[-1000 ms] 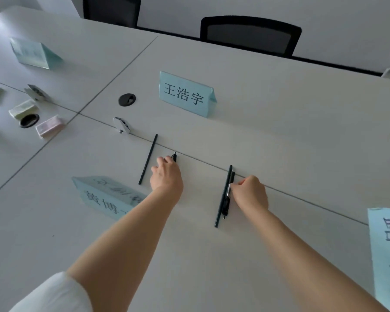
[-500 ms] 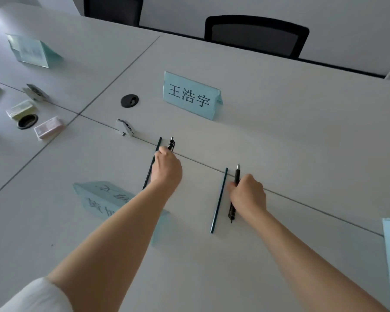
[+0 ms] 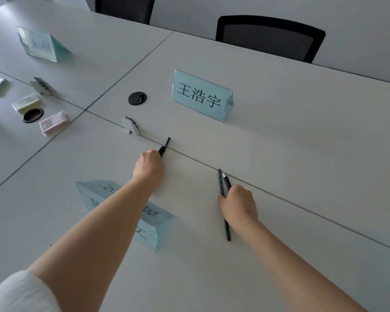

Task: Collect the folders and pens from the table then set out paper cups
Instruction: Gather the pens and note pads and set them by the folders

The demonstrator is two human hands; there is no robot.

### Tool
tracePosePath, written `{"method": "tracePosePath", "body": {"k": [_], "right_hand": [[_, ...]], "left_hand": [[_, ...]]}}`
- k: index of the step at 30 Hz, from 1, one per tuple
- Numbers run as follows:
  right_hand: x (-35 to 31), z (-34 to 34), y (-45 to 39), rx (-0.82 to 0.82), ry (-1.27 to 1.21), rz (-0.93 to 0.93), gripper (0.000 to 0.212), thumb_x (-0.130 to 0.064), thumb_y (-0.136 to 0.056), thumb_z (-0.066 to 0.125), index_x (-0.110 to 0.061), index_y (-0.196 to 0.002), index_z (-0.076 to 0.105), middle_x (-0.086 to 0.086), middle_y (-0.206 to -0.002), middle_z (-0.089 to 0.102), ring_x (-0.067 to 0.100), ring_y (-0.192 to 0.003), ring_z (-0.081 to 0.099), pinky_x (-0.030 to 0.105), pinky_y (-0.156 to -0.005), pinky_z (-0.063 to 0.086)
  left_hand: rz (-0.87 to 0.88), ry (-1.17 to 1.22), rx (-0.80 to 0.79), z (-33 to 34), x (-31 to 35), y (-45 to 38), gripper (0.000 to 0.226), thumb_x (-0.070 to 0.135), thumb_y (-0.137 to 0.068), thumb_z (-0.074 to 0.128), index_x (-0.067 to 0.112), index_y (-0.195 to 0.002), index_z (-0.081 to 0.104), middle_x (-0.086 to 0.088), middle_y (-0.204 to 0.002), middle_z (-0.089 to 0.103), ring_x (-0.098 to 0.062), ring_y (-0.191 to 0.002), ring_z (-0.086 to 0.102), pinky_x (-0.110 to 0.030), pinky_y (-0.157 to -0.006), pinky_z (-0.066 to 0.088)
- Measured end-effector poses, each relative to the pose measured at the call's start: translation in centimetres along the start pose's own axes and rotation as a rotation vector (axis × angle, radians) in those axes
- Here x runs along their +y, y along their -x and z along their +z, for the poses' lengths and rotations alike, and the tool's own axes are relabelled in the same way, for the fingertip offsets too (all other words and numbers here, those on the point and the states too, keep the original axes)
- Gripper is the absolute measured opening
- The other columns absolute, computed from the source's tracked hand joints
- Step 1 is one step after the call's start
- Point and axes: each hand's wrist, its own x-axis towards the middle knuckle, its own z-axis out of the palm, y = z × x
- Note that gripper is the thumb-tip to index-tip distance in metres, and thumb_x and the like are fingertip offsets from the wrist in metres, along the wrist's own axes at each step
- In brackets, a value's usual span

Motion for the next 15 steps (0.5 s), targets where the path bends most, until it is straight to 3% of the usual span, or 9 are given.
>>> {"method": "tracePosePath", "body": {"k": [4,6,9,13,15], "right_hand": [[0.1,-0.5,1.3,-0.030,-0.074,-0.005,0.025,-0.020,-0.083,0.053,-0.011,-0.063,0.040,0.002,-0.061,0.049,0.022,-0.050,0.046,0.023,-0.045,0.032],[0.0,-1.2,2.7,-0.039,-0.111,-0.018,0.022,-0.022,-0.083,0.049,-0.010,-0.065,0.043,0.003,-0.060,0.049,0.022,-0.050,0.046,0.024,-0.046,0.033],[-0.4,-2.8,5.1,-0.010,-0.142,-0.064,0.022,-0.026,-0.087,0.044,-0.009,-0.072,0.048,0.005,-0.064,0.052,0.028,-0.062,0.053,0.028,-0.052,0.037],[-1.4,-4.5,9.4,0.006,-0.329,-0.157,0.022,-0.025,-0.086,0.043,-0.010,-0.071,0.043,0.007,-0.062,0.052,0.021,-0.050,0.043,0.030,-0.050,0.038],[-2.0,-5.0,12.8,-0.026,-0.416,-0.195,0.019,-0.024,-0.087,0.042,-0.009,-0.075,0.044,0.013,-0.068,0.060,0.022,-0.052,0.046,0.036,-0.052,0.043]], "left_hand": [[0.046,0.112,0.040,-1.4,1.6,1.5,0.013,0.009,-0.090,0.051,-0.003,-0.091,0.052,-0.015,-0.081,0.051,-0.028,-0.064,0.048,-0.031,-0.052,0.035],[0.086,0.165,0.046,-3.3,2.6,3.2,0.018,0.015,-0.091,0.046,-0.001,-0.084,0.048,-0.012,-0.072,0.046,-0.021,-0.057,0.040,-0.030,-0.046,0.029],[0.129,0.268,0.066,-6.3,3.7,6.5,0.028,0.020,-0.094,0.038,0.002,-0.076,0.047,-0.010,-0.069,0.042,-0.019,-0.057,0.038,-0.029,-0.045,0.028],[0.138,0.419,0.105,-8.5,1.6,11.9,0.031,0.025,-0.098,0.038,0.001,-0.082,0.048,-0.011,-0.071,0.046,-0.025,-0.061,0.042,-0.032,-0.047,0.030],[0.132,0.443,0.117,-8.9,-0.9,15.2,0.034,0.031,-0.100,0.038,0.003,-0.085,0.050,-0.016,-0.077,0.053,-0.033,-0.070,0.047,-0.035,-0.058,0.036]]}}
